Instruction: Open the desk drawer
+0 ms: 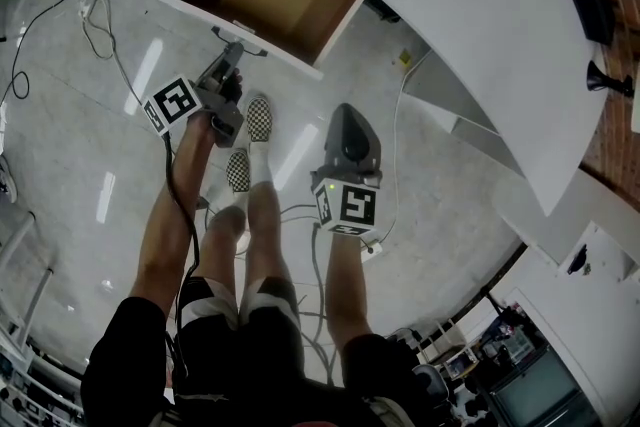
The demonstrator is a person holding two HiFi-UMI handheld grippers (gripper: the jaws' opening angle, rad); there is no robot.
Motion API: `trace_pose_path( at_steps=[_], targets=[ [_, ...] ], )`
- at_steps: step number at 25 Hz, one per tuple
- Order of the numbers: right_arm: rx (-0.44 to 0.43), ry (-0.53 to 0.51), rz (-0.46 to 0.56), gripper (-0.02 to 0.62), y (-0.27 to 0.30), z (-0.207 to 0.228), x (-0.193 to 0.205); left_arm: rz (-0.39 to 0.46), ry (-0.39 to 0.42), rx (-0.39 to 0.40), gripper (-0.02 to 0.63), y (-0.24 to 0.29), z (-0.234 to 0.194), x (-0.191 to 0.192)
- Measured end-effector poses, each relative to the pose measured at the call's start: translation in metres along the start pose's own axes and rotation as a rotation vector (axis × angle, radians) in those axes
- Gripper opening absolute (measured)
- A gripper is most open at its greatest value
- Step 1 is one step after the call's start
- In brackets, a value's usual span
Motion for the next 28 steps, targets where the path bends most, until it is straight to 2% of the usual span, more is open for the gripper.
trace_pose_path(
  at_steps=[6, 28],
  targets=[
    [-0.008, -0.015, 0.009, 0.005, -0.016, -0.015, -0.002, -0.004, 0.009, -0.003, 0.038, -0.032, -0.010, 0.001],
    [-0.019, -0.009, 0.013, 0.005, -0.035, -0.023, -0.004, 0.025, 0.031, -0.017, 0.043, -0.053, -0.016, -0.008]
  ],
)
Point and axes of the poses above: the fingertips, and each gripper's own axes: y forward along the fingers, z to its right, x out of its underside, the point moved 1 cm from there along -y, backward along the fingers, and after that the axes turned 14 degrees about z, right-handed, at the moved point
